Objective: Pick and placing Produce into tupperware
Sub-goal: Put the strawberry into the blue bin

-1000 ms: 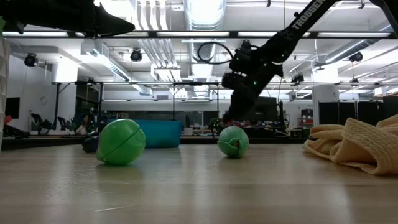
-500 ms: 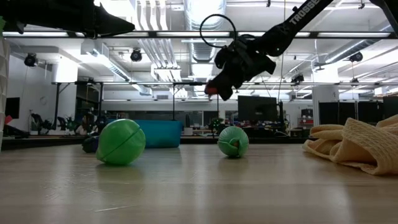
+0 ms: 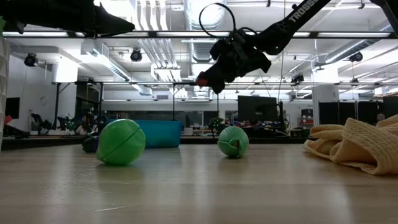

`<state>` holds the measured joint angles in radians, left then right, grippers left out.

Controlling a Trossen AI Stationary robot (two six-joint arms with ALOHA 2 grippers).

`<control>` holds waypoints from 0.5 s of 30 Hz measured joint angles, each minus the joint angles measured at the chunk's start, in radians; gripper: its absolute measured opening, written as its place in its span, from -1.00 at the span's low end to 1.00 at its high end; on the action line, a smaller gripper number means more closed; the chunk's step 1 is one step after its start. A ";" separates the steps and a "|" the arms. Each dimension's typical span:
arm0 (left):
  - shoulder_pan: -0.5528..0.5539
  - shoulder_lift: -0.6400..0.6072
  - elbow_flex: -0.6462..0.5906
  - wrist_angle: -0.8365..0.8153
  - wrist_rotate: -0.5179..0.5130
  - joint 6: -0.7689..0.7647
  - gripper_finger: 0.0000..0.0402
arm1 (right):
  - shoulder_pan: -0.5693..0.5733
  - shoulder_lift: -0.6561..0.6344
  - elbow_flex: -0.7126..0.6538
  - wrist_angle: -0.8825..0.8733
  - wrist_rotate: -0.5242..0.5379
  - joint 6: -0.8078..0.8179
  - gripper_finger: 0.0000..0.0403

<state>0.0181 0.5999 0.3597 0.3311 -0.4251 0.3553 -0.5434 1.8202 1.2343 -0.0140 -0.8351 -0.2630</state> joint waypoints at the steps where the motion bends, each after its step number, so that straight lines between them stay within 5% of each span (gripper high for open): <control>1: 0.000 0.000 0.000 0.000 0.000 0.000 0.04 | 0.007 0.000 0.000 0.017 0.010 0.007 -0.32; 15: 0.000 0.000 0.001 0.000 0.000 0.000 0.04 | 0.072 0.042 0.047 0.130 0.219 0.049 -0.35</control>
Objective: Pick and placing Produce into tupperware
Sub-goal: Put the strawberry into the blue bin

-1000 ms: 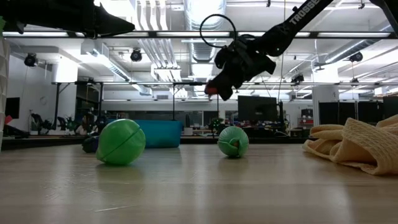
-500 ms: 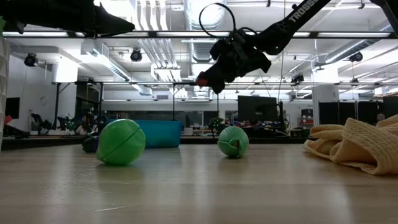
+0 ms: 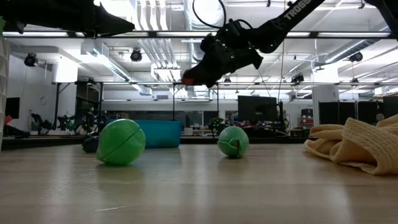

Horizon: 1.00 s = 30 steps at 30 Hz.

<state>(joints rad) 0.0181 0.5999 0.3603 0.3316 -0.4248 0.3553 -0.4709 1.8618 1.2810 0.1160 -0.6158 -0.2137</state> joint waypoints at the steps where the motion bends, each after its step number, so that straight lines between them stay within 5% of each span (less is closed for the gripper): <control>1: 0.000 0.000 0.000 0.000 0.000 0.000 0.04 | 0.000 0.008 0.012 -0.001 0.005 0.010 -0.35; 14: 0.000 -0.001 -0.001 -0.001 0.000 0.000 0.04 | 0.015 0.211 0.276 -0.041 0.043 0.109 -0.35; 30: 0.000 -0.005 -0.001 -0.006 0.000 0.000 0.04 | 0.015 0.445 0.725 -0.546 0.261 0.083 -0.34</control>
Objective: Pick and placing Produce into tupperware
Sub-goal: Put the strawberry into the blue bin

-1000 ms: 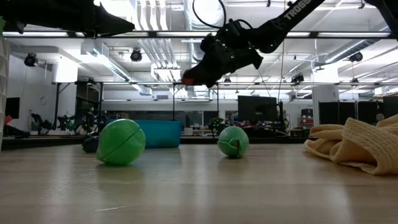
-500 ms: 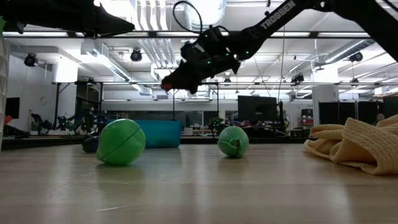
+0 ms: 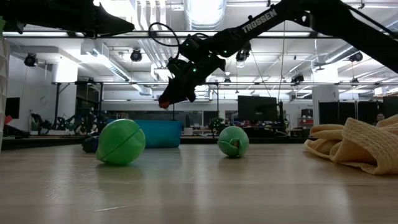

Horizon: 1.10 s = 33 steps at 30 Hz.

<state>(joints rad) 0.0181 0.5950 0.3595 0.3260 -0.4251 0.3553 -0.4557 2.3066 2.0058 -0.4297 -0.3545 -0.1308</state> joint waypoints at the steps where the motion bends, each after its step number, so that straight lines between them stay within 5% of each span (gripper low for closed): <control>1: 0.000 0.000 0.000 0.000 0.000 0.000 0.04 | 0.000 0.010 0.023 -0.031 0.012 0.000 -0.34; 26: 0.000 0.000 0.000 0.002 0.000 0.000 0.04 | 0.000 0.056 0.095 -0.114 0.036 0.007 -0.33; 33: 0.000 -0.001 0.000 0.000 0.000 0.000 0.04 | 0.006 0.056 0.095 -0.114 0.034 -0.001 -0.19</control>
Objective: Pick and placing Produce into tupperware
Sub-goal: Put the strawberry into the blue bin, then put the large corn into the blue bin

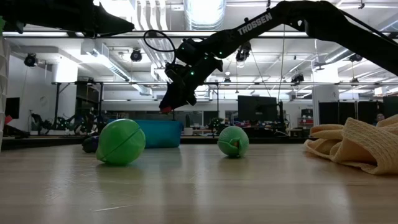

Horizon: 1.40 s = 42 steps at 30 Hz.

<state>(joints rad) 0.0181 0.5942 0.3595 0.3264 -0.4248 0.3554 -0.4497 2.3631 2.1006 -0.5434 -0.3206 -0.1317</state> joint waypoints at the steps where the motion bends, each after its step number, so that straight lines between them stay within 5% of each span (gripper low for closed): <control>1: 0.000 0.000 0.000 0.000 0.000 0.000 0.04 | 0.001 0.000 0.000 0.000 0.000 -0.001 -0.17; 23: 0.000 0.000 -0.001 0.000 0.000 0.000 0.04 | 0.020 -0.046 0.000 -0.038 -0.029 0.014 -0.17; 34: 0.000 0.002 -0.001 0.002 0.000 0.025 0.04 | 0.110 -0.265 -0.035 -0.319 -0.079 -0.080 -0.35; 42: 0.000 0.003 -0.001 0.002 0.000 0.026 0.04 | 0.192 -0.523 -0.252 -0.307 -0.051 -0.149 -0.45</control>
<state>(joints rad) 0.0185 0.5976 0.3584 0.3288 -0.4252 0.3809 -0.2574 1.8400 1.8487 -0.8503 -0.3715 -0.2803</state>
